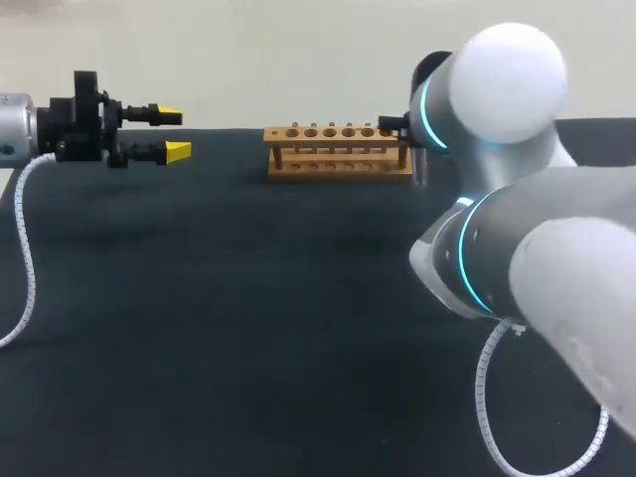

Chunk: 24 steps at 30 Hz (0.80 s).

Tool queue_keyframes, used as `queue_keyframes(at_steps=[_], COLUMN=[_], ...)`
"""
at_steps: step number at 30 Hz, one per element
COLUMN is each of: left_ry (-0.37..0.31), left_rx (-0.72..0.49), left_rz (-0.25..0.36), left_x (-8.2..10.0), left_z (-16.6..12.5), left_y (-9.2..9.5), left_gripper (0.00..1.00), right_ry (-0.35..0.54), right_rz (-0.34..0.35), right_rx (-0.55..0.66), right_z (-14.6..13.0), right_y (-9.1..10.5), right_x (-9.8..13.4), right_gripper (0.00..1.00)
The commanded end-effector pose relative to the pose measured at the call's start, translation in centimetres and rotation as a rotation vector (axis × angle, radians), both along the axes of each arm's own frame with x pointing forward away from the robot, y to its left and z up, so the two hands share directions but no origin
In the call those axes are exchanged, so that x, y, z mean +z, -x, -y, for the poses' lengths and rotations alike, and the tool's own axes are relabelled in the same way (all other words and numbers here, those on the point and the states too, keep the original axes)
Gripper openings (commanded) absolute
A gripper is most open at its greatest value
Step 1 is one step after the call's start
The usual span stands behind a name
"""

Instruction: Grasp the test tube, adjust it, and insert it.

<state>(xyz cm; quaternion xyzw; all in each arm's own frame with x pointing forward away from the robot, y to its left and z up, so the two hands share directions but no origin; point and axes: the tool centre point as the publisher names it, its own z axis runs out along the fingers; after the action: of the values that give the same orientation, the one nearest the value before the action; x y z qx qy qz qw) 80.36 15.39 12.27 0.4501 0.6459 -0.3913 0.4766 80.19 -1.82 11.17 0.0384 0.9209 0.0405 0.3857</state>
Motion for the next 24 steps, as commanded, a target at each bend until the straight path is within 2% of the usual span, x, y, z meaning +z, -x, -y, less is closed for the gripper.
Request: queue_keyframes(at_steps=[1, 11, 24], left_ry=[0.002, 0.002, 0.002], left_rx=[0.006, 0.006, 0.006], left_rz=[0.006, 0.006, 0.006], left_x=[-0.1, -0.1, -0.1], left_z=[0.0, 0.0, 0.0], left_y=[0.2, 0.2, 0.2], left_gripper=[1.00, 1.00, 1.00], right_ry=[0.061, 0.004, -0.054], right_rz=[-0.022, -0.059, -0.081], right_rx=[-0.066, -0.038, 0.021], right_z=[-1.7, -4.6, -5.9], right_y=[0.0, 0.2, -0.2], right_x=[-0.3, -1.2, -3.4], right_gripper=[0.00, 0.00, 0.00])
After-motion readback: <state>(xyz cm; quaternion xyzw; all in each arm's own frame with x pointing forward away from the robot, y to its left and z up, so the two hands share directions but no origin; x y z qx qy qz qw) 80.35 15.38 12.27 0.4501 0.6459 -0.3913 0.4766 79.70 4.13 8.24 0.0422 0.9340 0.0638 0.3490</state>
